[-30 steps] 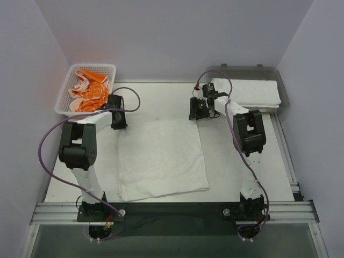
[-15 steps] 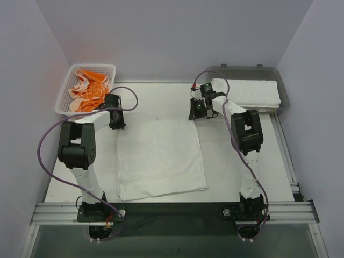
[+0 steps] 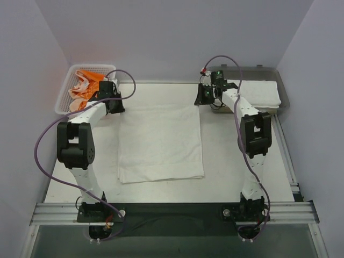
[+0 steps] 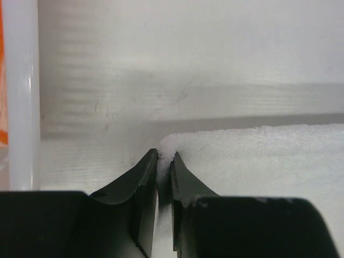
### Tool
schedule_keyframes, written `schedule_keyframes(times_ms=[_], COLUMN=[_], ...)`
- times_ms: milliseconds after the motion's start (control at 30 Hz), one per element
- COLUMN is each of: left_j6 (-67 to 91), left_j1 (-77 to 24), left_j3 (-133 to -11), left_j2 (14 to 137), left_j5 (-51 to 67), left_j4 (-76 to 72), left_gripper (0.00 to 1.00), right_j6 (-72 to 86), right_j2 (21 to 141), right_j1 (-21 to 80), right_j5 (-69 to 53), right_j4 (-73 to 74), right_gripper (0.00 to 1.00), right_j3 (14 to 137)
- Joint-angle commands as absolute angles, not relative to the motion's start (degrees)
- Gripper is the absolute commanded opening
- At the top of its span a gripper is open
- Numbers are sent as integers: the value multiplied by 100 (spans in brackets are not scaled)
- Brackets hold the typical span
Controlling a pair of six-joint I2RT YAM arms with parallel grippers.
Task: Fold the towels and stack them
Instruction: Fold the towel
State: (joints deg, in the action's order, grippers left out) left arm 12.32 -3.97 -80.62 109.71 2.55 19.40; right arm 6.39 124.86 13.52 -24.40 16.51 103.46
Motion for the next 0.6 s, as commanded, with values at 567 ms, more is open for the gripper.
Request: schedule_keyframes(times_ms=[567], left_j6=[1573], left_j1=[-272], left_j3=[-6963], left_j2=[9390], left_j5=[1414], left_j4=[1133], left_gripper=[0], right_j6=[791], right_j2=[10005], right_j1=[1011], right_j5=[-2549], right_j4=[1011], right_gripper=[0], right_j3=[8237])
